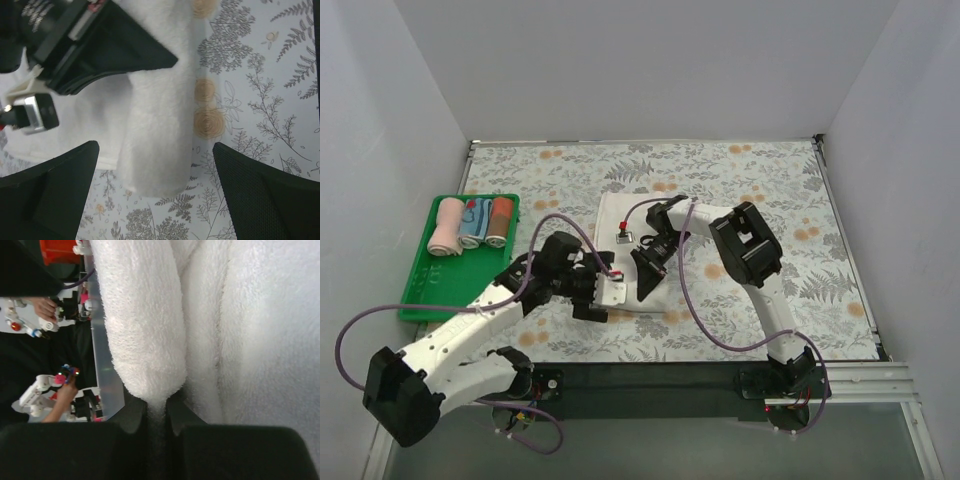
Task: Roll the towels
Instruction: Roll the towel
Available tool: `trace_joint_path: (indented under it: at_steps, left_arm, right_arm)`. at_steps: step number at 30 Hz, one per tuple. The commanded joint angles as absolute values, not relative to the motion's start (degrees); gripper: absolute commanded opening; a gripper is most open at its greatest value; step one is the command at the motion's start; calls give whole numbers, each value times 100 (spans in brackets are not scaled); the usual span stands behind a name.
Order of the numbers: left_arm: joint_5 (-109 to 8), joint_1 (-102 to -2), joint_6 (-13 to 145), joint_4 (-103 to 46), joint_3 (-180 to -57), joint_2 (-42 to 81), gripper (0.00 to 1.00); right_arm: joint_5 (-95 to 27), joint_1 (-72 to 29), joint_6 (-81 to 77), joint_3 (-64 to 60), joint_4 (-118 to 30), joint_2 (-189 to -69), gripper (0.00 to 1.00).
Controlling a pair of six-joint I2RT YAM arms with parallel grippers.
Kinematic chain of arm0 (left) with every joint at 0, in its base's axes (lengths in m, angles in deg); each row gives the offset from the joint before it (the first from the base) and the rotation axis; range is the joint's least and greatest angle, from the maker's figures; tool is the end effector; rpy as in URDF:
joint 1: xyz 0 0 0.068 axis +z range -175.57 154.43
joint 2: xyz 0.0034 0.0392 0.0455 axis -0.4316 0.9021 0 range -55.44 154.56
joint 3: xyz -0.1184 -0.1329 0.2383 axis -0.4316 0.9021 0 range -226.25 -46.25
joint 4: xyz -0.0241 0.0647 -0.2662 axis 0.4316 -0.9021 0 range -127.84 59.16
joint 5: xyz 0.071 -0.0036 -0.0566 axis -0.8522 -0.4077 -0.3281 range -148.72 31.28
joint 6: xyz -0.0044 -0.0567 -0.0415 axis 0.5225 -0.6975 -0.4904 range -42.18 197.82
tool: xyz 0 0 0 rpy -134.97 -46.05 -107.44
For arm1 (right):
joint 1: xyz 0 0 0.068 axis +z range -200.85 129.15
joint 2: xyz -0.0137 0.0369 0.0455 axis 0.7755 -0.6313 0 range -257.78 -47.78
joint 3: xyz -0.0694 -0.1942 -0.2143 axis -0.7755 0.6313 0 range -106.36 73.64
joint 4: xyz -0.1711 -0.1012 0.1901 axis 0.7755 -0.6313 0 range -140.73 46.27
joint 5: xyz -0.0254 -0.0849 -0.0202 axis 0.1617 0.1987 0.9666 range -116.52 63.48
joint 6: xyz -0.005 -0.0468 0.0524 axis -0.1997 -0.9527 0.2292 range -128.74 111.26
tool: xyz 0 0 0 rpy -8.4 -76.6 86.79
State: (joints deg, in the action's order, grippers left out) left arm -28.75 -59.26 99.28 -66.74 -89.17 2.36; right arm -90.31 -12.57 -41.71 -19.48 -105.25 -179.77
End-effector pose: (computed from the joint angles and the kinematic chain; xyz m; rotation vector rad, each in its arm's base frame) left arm 0.1589 -0.1406 0.2538 1.3247 2.0379 -0.7360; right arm 0.3096 0.3103 0.1148 1.3402 -2.1126 -1.5422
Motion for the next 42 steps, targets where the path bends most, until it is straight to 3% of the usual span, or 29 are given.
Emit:
trace_joint_path:
  at_steps: [1,5,14,15,19,21,25,26,29,31,32,42]
  left_arm:
    - [-4139,-6712,10147,-5811,-8467,301,94]
    - [-4422,-7354,10243,-5440,-8273,573,94]
    - [-5046,-7803,10182,-4412,-7579,1434,93]
    - [-5055,-7813,10199,-4402,-7544,1478,87]
    - [-5169,-7848,10042,-4568,-7560,1785,43]
    - [-5064,-7856,9902,-4823,-7727,1900,35]
    - [-4520,-7857,9655,-5648,-8035,2216,22]
    - [-4371,-7848,9672,-5842,-8131,2295,15]
    - [-3747,-7690,9531,-6370,-8483,2594,8]
    - [-3335,-7567,9488,-6756,-8780,2823,4]
    - [-3193,-7497,9505,-6862,-8861,2902,4]
    - [-1777,-6328,9909,-8392,-10275,4413,2]
  right_arm:
    - [-8805,-1192,-4091,-2145,-11035,-18497,1]
    - [-8866,-1235,-4073,-2260,-11088,-18718,1]
    - [-8884,-1306,-4082,-2365,-11115,-18981,1]
    - [-8875,-1315,-4073,-2383,-11123,-18999,1]
    - [-8778,-1446,-4003,-2523,-11097,-19131,1]
    - [-8700,-1534,-3985,-2611,-11097,-19140,6]
    - [-8436,-1894,-3872,-3015,-11106,-18860,37]
    - [-8374,-1964,-3845,-3234,-11106,-18772,40]
    - [-8058,-2237,-3731,-3534,-11106,-18359,57]
    - [-7856,-2464,-3696,-3762,-11088,-17991,60]
    - [-7812,-2544,-3704,-3807,-11080,-17858,66]
    - [-7390,-3319,-3809,-2165,-9762,-15213,73]
